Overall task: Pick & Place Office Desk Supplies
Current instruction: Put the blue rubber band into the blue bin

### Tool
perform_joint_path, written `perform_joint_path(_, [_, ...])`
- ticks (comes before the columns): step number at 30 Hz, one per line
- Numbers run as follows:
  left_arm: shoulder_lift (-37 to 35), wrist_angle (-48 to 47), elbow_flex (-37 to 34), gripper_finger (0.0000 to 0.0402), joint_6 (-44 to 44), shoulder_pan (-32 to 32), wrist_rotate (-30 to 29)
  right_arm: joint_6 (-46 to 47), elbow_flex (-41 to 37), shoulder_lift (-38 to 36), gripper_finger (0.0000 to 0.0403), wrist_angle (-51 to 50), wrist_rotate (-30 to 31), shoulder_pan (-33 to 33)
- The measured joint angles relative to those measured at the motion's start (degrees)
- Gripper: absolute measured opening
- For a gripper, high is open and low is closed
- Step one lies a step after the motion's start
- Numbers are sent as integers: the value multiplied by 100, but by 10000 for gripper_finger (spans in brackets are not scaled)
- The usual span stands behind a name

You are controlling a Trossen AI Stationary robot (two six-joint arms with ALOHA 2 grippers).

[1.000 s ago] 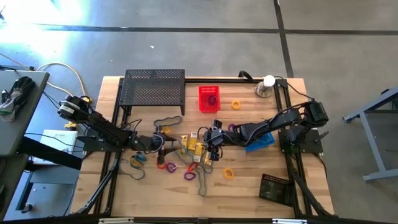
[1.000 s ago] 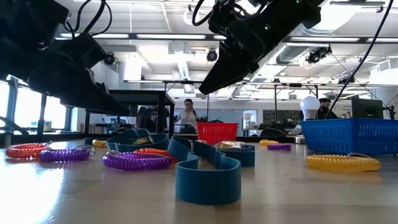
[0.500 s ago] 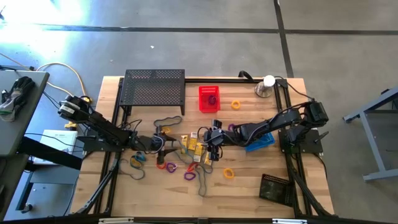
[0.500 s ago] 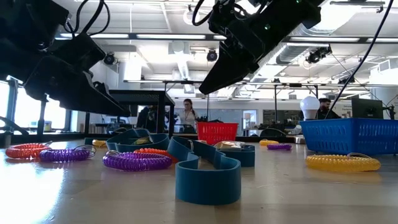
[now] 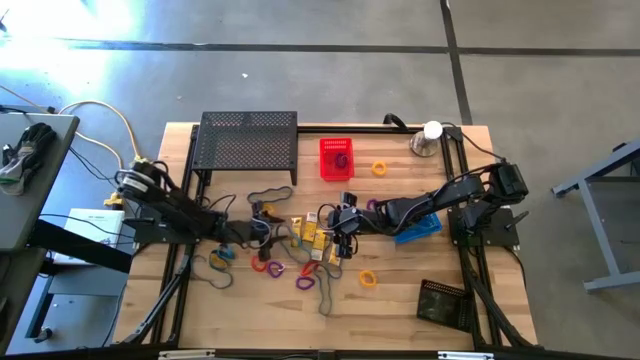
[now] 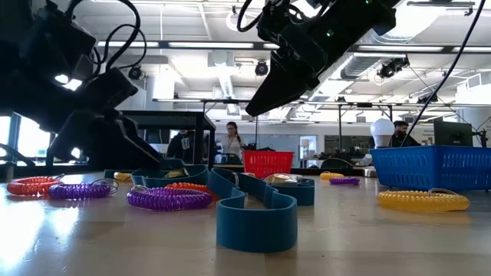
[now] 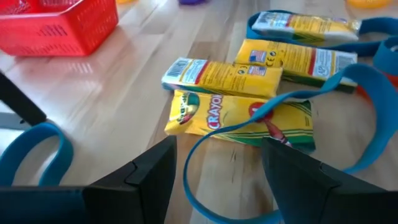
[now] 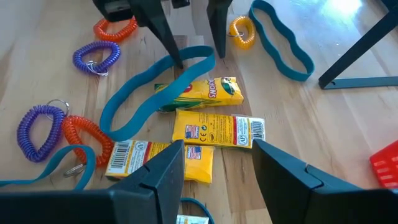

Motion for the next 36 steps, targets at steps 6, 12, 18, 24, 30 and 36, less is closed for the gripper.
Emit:
perform_joint_path(6, [311, 125, 7, 224, -3, 11, 0, 0, 0, 0, 176, 0, 0, 0])
perform_joint_path(12, [344, 284, 12, 224, -27, 11, -4, 0, 0, 0, 176, 0, 0, -1])
perform_joint_path(18, [344, 299, 13, 215, -44, 11, -7, 0, 0, 0, 176, 0, 0, 0])
perform_joint_path(24, [344, 297, 15, 190, -202, 11, -7, 0, 0, -2, 176, 0, 0, 1])
perform_joint_path(30, [344, 297, 15, 142, -195, -23, -9, 0, 0, -2, 176, -2, 0, -1])
perform_joint_path(36, [344, 297, 15, 74, -378, -71, -7, 59, 0, -4, 176, -2, -2, 0])
